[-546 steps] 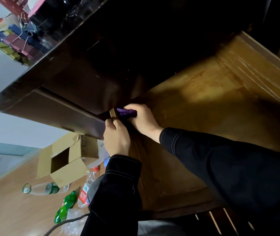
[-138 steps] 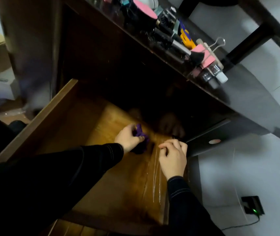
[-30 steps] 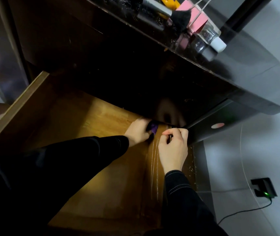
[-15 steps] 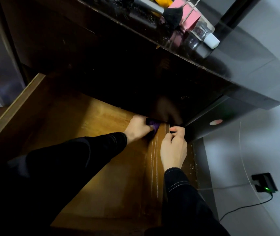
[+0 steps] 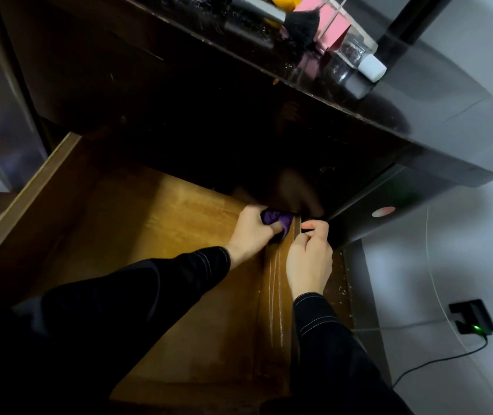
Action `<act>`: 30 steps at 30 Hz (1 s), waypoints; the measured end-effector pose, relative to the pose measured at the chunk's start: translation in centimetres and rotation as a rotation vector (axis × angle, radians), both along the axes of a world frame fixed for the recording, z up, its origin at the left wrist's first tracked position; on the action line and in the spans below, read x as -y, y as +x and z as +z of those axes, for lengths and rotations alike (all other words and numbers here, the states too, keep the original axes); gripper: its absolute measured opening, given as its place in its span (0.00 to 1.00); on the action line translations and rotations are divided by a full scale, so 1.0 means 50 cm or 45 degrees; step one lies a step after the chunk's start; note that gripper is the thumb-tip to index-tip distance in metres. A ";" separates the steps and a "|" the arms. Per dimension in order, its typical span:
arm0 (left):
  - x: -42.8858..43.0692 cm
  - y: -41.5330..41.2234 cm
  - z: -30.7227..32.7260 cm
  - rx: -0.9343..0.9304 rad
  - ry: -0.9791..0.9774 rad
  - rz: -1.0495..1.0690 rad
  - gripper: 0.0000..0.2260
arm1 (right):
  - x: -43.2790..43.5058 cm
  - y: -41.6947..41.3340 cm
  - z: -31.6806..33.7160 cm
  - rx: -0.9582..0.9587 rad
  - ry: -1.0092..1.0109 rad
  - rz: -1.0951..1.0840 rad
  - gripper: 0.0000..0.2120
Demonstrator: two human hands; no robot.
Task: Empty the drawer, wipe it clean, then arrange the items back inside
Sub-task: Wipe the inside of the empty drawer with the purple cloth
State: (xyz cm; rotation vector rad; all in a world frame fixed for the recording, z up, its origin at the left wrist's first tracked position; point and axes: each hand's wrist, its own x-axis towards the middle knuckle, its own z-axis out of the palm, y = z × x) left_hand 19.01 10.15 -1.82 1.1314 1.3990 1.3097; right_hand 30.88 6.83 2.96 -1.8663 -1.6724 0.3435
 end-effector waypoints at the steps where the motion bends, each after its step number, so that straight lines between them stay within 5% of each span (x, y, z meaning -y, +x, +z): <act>1: 0.003 0.001 0.000 -0.025 -0.011 0.000 0.03 | 0.001 0.001 0.001 0.003 -0.006 0.000 0.10; 4: -0.008 -0.012 0.013 -0.050 -0.136 0.022 0.10 | 0.001 0.000 0.003 0.002 -0.016 -0.001 0.09; 9: 0.013 0.008 0.042 0.256 -0.031 0.016 0.03 | -0.004 0.002 0.001 0.015 0.005 -0.007 0.09; 12: 0.024 0.005 0.052 0.333 -0.054 -0.016 0.08 | -0.003 0.002 0.000 0.015 -0.002 -0.009 0.09; 26: 0.034 -0.010 0.011 0.106 -0.203 -0.087 0.13 | 0.001 -0.003 0.007 -0.015 -0.025 0.006 0.08; 30: 0.032 -0.006 0.037 0.126 -0.015 -0.104 0.08 | -0.001 0.000 0.003 -0.008 0.003 0.002 0.08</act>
